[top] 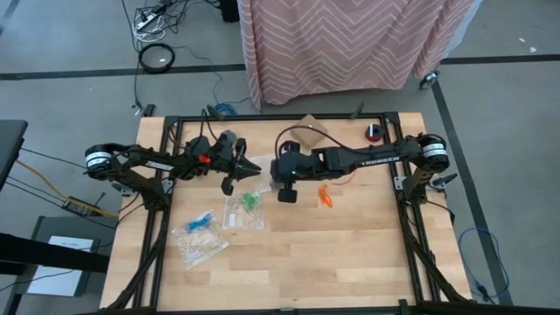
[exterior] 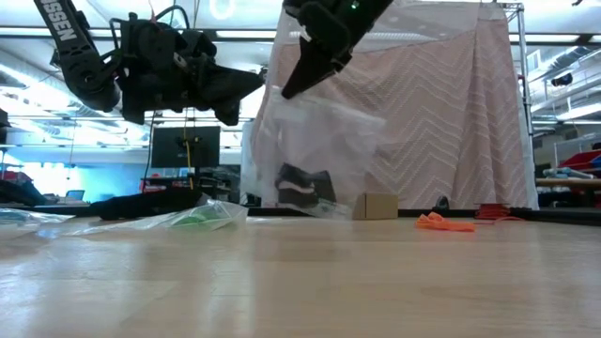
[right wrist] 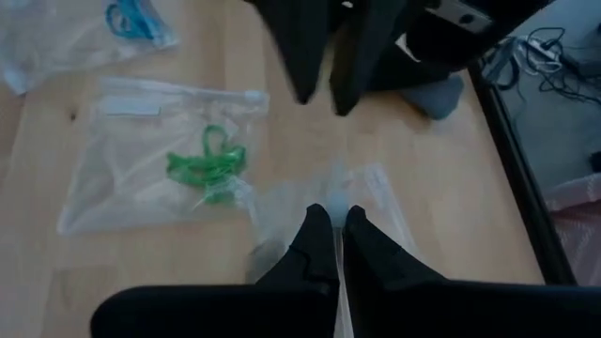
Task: Sort rubber bands
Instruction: Close the transparent zip bag
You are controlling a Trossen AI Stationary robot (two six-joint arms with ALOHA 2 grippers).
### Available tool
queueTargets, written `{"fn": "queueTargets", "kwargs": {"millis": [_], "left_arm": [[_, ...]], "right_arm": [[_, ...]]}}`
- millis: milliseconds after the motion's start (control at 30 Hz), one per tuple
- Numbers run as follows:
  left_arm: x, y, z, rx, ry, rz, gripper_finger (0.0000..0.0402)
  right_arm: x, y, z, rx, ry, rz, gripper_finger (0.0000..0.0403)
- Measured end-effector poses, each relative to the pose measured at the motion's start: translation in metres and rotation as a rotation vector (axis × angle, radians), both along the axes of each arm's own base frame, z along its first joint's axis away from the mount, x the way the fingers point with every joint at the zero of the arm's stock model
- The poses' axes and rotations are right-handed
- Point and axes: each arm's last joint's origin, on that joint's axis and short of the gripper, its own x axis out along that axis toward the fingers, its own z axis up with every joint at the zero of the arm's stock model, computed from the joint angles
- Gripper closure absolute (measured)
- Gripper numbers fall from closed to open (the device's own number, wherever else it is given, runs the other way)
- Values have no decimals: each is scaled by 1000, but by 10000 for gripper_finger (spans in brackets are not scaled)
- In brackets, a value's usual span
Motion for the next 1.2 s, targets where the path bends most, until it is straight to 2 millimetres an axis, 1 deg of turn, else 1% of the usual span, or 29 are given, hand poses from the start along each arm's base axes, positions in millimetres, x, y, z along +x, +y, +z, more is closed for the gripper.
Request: {"fn": "queueTargets", "kwargs": {"millis": [200,700,967,1067,1200], "left_arm": [[0,-1,0,23,-5,-17,319],[0,-1,5,-14,-42,0,319],[0,-2,5,-19,-35,-46,319],[0,-2,5,-36,-31,-48,323],[0,-2,5,-36,-32,-48,340]], "right_arm": [[4,1,5,-9,-59,31,403],[9,5,10,16,-127,98,403],[10,5,12,18,-150,105,403],[10,5,12,18,-150,105,403],[10,5,12,18,-148,105,403]]}}
